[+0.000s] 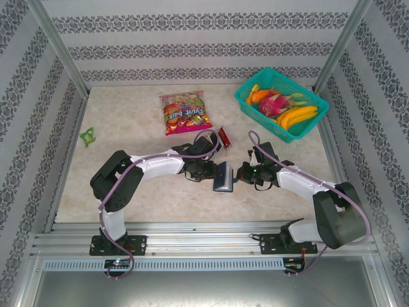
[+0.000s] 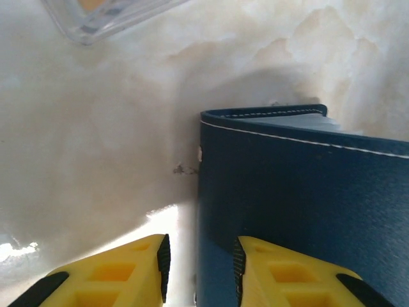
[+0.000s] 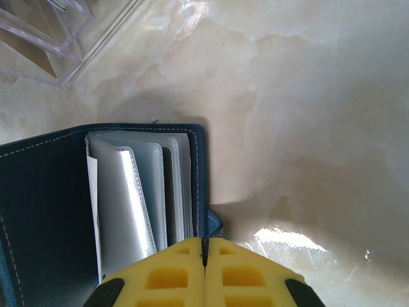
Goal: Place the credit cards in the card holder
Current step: Press the card holder at the center of the table.
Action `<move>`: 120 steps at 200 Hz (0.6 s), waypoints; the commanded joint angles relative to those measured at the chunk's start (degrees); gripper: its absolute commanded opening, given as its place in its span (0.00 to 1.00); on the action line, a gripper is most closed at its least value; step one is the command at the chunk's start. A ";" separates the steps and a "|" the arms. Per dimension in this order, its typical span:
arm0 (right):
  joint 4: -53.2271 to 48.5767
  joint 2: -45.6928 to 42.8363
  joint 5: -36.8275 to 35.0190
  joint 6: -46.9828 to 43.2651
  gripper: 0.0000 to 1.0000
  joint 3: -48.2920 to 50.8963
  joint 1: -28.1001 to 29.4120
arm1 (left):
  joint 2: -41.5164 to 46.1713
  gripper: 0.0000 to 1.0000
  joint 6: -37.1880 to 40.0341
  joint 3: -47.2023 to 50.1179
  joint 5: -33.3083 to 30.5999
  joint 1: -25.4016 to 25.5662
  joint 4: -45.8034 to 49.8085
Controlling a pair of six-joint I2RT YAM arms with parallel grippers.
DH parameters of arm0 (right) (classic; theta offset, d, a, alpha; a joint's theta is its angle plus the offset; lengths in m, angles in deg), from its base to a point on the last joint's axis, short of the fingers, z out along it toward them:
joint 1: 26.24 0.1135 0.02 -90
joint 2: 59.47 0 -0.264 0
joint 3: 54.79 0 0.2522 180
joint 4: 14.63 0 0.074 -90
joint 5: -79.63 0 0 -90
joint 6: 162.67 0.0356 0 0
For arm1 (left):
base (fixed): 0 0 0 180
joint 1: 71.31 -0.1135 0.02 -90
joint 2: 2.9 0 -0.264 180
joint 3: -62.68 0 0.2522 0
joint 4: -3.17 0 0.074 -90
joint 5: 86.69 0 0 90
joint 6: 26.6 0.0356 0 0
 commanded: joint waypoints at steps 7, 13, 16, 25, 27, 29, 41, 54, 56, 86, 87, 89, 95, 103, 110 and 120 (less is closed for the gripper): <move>-0.62 0.19 1.06 -0.66 0.08 -1.58 -0.40 | -0.33 0.34 -1.75 2.77 -1.50 0.75 -2.78; -0.60 0.19 1.08 -0.58 0.08 -1.58 -0.38 | -0.40 0.35 -1.92 3.32 -0.73 0.75 -4.31; -0.61 0.20 1.14 -0.60 0.08 -1.53 -0.39 | -0.35 0.35 -2.01 3.53 -0.43 0.75 -4.70; -0.55 0.20 1.31 -0.53 0.08 -1.58 -0.40 | -0.49 0.36 -2.28 3.88 0.30 0.83 -6.08; -0.56 0.20 1.40 -0.56 0.08 -1.58 -0.40 | -0.58 0.37 -2.28 3.95 0.44 0.83 -6.28; -0.61 0.20 1.43 -0.53 0.08 -1.58 -0.43 | -0.64 0.37 -2.28 3.97 0.61 0.83 -6.51; -0.54 0.11 1.51 -0.43 0.08 -1.53 -0.36 | -0.91 0.39 -2.29 4.09 1.27 1.01 -7.63; -0.59 -0.07 1.50 -0.32 0.08 -1.49 -0.39 | -1.10 0.41 -2.35 4.15 2.06 1.10 -8.64; -0.57 -0.06 1.54 -0.33 0.08 -1.55 -0.36 | -1.10 0.41 -2.37 4.18 2.07 1.10 -8.77; -0.32 -0.06 1.78 -0.10 0.08 -1.58 -0.40 | -1.62 0.45 -3.10 4.84 2.98 1.27 -10.96; -0.25 -0.06 1.75 -0.09 0.08 -1.58 -0.38 | -1.67 0.45 -3.13 4.86 3.04 1.32 -11.00; -0.27 -0.06 1.74 -0.08 0.08 -1.58 -0.42 | -1.77 0.46 -3.24 4.88 3.12 1.35 -11.23; -0.18 -0.07 1.86 -0.04 0.09 -1.53 -0.43 | -1.93 0.47 -3.50 5.08 3.48 1.36 -11.81; -0.01 -0.02 1.93 0.02 0.09 -1.56 -0.41 | -2.16 0.47 -3.81 5.37 3.99 1.47 -12.76; -0.14 0.03 1.91 0.08 0.09 -1.53 -0.36 | -2.12 0.47 -4.03 5.79 4.07 1.53 -13.44; -0.11 0.03 1.91 0.14 0.09 -1.49 -0.42 | -2.23 0.47 -4.28 6.28 4.15 1.58 -14.48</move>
